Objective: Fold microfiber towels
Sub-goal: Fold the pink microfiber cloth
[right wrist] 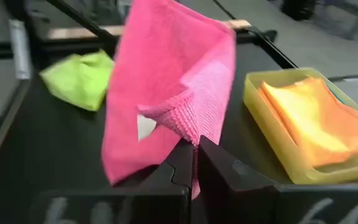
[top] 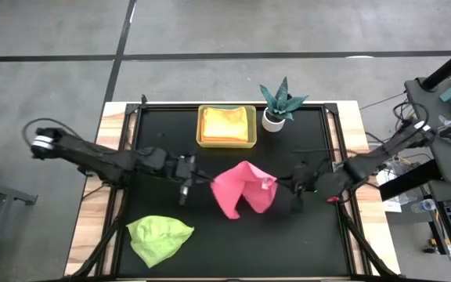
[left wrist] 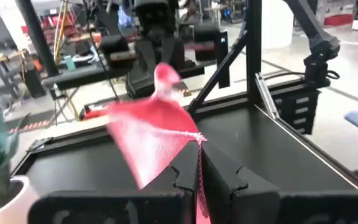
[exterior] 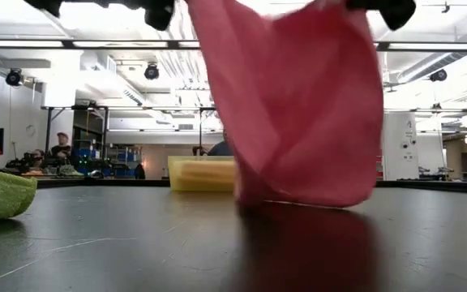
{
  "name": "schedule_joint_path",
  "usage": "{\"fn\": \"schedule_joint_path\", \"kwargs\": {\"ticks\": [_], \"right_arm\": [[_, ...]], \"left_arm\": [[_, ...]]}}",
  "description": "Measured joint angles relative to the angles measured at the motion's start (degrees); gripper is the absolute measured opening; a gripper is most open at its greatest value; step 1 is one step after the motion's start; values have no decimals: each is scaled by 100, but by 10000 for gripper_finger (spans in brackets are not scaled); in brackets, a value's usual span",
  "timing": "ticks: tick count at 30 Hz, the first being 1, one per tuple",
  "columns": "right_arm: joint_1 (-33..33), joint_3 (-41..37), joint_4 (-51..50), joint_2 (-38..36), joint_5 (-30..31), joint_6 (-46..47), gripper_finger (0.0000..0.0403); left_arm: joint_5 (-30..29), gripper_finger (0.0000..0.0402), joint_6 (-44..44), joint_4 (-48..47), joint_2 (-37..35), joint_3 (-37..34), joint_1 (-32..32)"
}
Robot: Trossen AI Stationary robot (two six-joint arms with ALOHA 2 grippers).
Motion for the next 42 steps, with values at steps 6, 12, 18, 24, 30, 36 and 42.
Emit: {"fn": "schedule_joint_path", "kwargs": {"ticks": [6, 12, 18, 24, 30, 36, 42], "right_arm": [[-7, -2, -309, -828, -464, -128, 8], [-244, 0, -359, -1123, 99, -231, 8], [-845, -1, -358, -1125, 122, -587, 8], [-1028, 114, -331, -1101, -58, -591, 8], [-1017, 50, -323, -877, -1302, -435, 8], [-777, -226, -88, -144, -1531, -47, 8], [-483, -227, 408, 558, -1558, 5, 8]], "left_arm": [[0, 0, -287, -1622, -1361, 45, 35], [-2, 0, -282, -1907, -1916, 19, 362], [320, 0, 41, -2591, -2010, 161, 1151], [853, 0, 41, -2542, -1836, 239, 1412], [1408, 0, -104, -2433, -1246, 172, 1339], [1551, 0, -279, -1461, -107, 170, 1096], [1911, 21, -281, -321, 991, 178, 815]]}}
